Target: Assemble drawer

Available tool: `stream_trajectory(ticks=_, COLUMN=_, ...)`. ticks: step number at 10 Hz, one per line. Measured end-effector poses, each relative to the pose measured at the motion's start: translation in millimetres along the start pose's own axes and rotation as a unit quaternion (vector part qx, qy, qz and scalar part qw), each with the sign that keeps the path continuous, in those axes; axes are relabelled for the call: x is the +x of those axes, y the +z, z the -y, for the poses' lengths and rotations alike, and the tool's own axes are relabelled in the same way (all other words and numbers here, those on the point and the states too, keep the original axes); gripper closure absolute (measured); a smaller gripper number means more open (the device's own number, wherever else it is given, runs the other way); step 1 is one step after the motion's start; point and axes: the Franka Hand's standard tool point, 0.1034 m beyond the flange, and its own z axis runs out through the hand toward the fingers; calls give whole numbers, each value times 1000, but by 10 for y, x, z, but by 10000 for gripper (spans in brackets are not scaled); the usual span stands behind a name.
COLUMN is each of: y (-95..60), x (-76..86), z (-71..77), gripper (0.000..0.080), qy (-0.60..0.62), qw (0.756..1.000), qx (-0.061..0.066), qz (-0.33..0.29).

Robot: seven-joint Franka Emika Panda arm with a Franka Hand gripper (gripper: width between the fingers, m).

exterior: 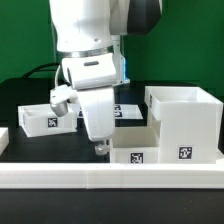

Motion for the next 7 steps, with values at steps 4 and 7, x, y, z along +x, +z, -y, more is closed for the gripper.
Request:
stream_trajectory(ticks=4, y=-5, x=207, z=-157, gripper=151, qy=10, qw=1000, qx=4, qz=11)
stream_trajectory(ticks=7, y=-10, x=195, z=-170, gripper=151, qy=17, qw=1000, qx=3, qz=18)
